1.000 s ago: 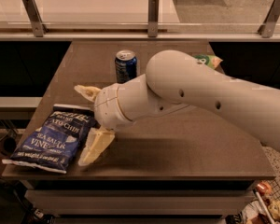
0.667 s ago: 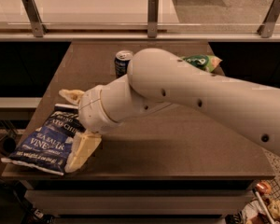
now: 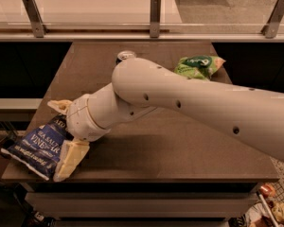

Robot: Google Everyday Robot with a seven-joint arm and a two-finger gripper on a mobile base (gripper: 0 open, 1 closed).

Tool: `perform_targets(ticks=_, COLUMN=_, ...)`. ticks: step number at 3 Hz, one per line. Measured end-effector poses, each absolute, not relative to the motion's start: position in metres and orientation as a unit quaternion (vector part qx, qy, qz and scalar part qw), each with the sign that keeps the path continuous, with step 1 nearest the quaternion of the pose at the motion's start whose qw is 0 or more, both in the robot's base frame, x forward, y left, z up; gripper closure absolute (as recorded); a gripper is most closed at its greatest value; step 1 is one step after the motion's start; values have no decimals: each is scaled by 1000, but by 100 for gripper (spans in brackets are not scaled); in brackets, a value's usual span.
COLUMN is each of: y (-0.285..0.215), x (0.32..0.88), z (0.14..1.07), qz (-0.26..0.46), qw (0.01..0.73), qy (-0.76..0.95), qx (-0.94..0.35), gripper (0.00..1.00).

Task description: Pick blue chip bag

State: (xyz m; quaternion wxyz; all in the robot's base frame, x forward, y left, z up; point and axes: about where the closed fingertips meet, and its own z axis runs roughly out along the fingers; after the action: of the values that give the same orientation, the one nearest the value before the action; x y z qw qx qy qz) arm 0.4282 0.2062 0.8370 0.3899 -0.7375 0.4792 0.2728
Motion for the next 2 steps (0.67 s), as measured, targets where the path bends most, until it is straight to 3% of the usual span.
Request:
perform_targets(ticks=1, y=207, x=427, z=838, qz=272, qw=390, qy=477, qx=-739, gripper=17)
perform_targets(ticks=2, y=208, x=425, z=840, qz=271, qw=390, qy=476, qx=-740, gripper=41)
